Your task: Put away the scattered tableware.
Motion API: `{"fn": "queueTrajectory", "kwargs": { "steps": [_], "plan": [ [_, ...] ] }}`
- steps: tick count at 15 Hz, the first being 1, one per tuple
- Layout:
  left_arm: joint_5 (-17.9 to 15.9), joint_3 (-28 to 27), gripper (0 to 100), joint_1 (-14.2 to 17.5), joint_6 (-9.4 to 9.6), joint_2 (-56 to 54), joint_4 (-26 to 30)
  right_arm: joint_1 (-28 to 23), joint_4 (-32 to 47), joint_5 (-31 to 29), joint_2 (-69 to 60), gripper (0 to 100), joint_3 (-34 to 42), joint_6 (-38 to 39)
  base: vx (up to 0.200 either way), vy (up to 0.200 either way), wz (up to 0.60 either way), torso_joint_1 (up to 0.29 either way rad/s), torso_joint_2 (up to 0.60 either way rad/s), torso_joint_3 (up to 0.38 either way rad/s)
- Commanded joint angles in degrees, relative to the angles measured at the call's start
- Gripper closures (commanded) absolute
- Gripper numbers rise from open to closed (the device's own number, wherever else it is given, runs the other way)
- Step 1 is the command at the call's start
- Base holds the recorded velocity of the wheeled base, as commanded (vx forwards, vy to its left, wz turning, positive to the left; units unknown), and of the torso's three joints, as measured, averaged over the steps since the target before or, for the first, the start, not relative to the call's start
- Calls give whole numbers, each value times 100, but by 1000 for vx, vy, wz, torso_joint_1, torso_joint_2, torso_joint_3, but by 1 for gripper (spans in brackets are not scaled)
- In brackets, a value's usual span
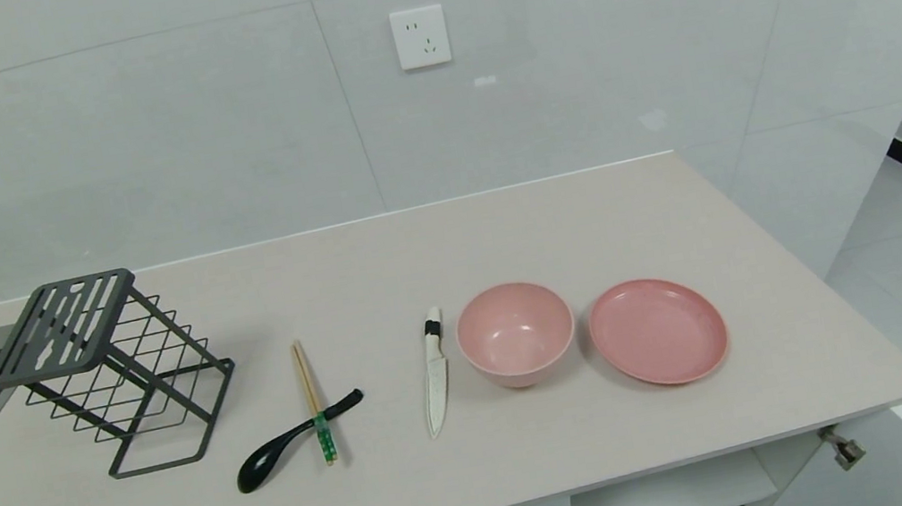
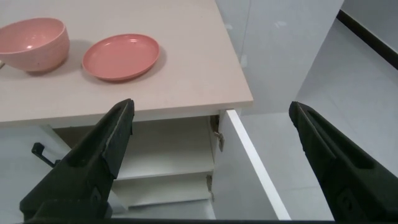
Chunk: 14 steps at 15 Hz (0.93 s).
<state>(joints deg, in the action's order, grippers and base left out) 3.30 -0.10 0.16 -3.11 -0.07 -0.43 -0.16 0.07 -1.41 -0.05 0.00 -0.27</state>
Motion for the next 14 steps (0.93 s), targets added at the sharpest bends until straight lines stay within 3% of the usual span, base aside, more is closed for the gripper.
{"fn": "queueTrajectory", "kwargs": {
  "steps": [1, 4, 10, 11, 14],
  "plan": [
    [4, 1, 0, 2, 3, 7, -1, 7, 1, 10, 5, 0, 0, 0, 0, 0, 0, 0, 0, 0],
    [-5, 10, 0, 2, 65, 7, 8, 7, 1, 18, 5, 0, 0, -17, 200, 0, 0, 5, 1, -1],
    [-5, 10, 0, 2, 47, 7, 8, -2, -16, 18, 14, 0, 0, -254, 0, 0, 0, 9, 3, -1],
    [-23, 10, 0, 2, 135, 7, 8, -2, -25, 36, 14, 0, 0, -228, 0, 0, 0, 0, 0, 0],
    [-32, 10, 0, 2, 109, 7, 16, -2, -904, 115, 5, 0, 0, -202, 0, 0, 0, 0, 0, 0]
  ]
}}
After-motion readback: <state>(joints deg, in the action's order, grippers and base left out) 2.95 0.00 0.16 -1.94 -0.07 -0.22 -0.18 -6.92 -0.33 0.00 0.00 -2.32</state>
